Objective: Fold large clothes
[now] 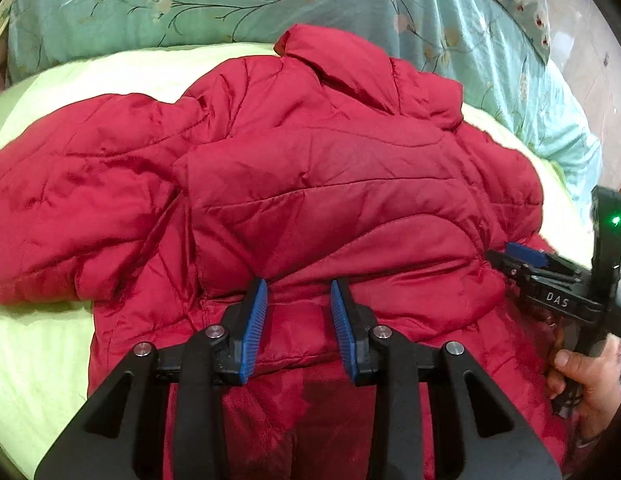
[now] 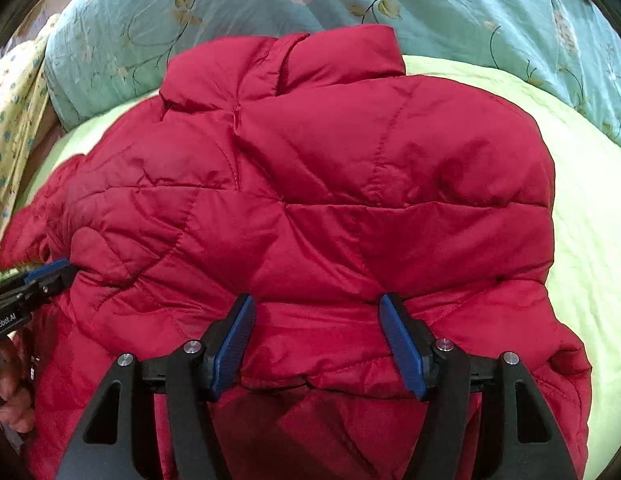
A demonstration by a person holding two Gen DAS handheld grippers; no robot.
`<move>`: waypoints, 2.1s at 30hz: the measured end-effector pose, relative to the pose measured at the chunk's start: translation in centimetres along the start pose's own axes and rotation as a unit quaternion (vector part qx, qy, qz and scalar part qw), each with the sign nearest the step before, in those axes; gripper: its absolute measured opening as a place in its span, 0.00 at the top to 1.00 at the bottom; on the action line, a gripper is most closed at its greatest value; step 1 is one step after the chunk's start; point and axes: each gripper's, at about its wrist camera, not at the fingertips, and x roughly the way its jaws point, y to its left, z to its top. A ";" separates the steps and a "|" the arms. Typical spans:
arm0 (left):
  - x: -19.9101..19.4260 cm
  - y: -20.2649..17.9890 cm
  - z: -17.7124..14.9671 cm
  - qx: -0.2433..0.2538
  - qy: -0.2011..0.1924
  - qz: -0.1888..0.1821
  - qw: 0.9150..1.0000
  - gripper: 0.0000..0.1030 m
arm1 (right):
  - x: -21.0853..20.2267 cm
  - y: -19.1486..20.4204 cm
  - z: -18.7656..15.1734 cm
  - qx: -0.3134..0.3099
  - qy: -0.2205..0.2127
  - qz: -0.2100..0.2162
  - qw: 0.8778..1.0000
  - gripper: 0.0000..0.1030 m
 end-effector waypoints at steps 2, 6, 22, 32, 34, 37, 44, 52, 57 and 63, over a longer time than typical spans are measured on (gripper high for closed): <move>-1.0 0.8 -0.1 -0.022 0.002 -0.028 0.999 0.57 | -1.2 -0.3 -0.1 0.015 -0.005 0.011 1.000 0.35; -2.9 1.8 -0.3 -0.049 -0.003 -0.038 0.998 0.51 | -3.8 -0.4 -0.6 0.022 -0.023 0.025 0.999 0.35; -7.0 12.1 -3.3 -0.210 -0.032 -0.012 0.977 0.38 | -11.2 1.1 -6.2 0.045 -0.052 0.102 0.992 0.35; -7.7 21.6 -4.9 -0.315 -0.069 0.026 0.946 0.38 | -11.7 1.8 -8.3 0.048 -0.038 0.109 0.992 0.35; -8.0 23.9 -4.8 -0.340 -0.085 0.037 0.936 0.38 | -11.8 2.0 -8.6 0.047 -0.037 0.108 0.992 0.35; -8.4 26.8 -4.5 -0.366 -0.104 0.052 0.923 0.38 | -12.2 2.0 -9.0 0.048 -0.037 0.109 0.992 0.35; -9.5 31.9 -4.1 -0.410 -0.142 0.083 0.897 0.38 | -13.1 1.9 -9.7 0.048 -0.035 0.108 0.992 0.35; -11.4 31.2 -2.7 -0.370 -0.164 0.101 0.909 0.85 | -13.9 1.9 -9.7 0.049 -0.041 0.109 0.992 0.35; -14.3 27.1 -1.3 -0.319 -0.205 0.076 0.922 0.89 | -14.6 1.8 -9.5 0.051 -0.046 0.120 0.990 0.35; -16.6 19.5 0.9 -0.228 -0.239 0.030 0.943 0.89 | -15.3 1.2 -9.3 0.066 -0.050 0.129 0.988 0.35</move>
